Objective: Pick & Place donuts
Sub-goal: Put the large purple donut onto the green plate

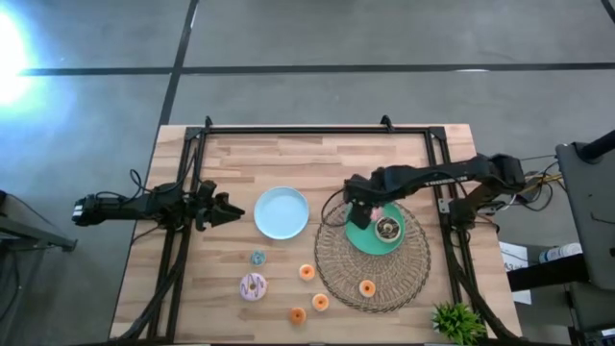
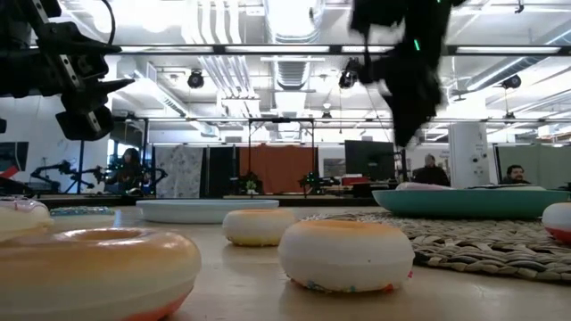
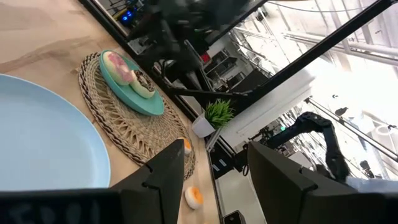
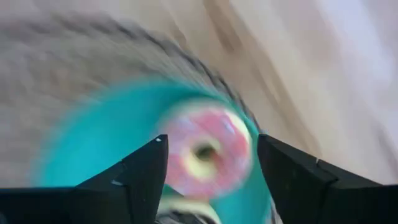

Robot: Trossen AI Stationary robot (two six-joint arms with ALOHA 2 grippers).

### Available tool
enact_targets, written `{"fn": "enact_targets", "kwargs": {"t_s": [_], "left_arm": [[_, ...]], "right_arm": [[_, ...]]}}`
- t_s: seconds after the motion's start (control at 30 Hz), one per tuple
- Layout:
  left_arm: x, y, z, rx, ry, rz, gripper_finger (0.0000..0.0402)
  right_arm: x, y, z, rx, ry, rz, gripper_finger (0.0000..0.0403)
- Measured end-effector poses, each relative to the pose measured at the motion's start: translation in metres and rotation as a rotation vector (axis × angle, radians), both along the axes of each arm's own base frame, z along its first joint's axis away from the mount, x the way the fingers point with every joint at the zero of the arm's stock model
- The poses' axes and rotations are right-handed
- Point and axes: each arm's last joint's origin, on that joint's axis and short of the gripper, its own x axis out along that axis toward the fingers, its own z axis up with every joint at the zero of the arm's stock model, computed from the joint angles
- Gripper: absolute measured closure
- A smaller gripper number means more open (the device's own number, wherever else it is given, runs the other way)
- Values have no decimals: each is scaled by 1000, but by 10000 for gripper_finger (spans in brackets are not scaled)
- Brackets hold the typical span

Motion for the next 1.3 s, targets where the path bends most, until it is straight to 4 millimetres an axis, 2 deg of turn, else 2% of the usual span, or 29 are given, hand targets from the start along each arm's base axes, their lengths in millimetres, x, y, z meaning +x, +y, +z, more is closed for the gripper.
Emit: {"fn": "enact_targets", "kwargs": {"t_s": [0.13, 0.27, 0.4, 0.6, 0.7, 0.83, 0.97, 1.17, 1.3], "left_arm": [[0, 0, 0, 0, 0, -1, 250], [0, 0, 0, 0, 0, 0, 250], [0, 0, 0, 0, -1, 0, 250], [0, 0, 0, 0, -1, 0, 250], [0, 0, 0, 0, 0, 0, 250], [0, 1, 1, -1, -6, 20, 250], [0, 1, 7, -93, -61, 47, 250], [-3, 1, 28, -214, -269, 25, 250], [-3, 1, 28, -279, -264, 11, 250]], "right_arm": [[38, 31, 23, 22, -255, 299, 167], [77, 60, 23, -28, -336, 493, 172], [108, 73, 13, -28, -267, 470, 173], [138, 93, 22, -33, -252, 383, 182], [143, 103, 34, -45, -272, 344, 186], [137, 115, 47, -65, -268, 245, 191], [130, 132, 48, -43, -268, 197, 196], [121, 150, 46, -13, -259, 141, 203], [117, 159, 47, -23, -261, 146, 208]]}}
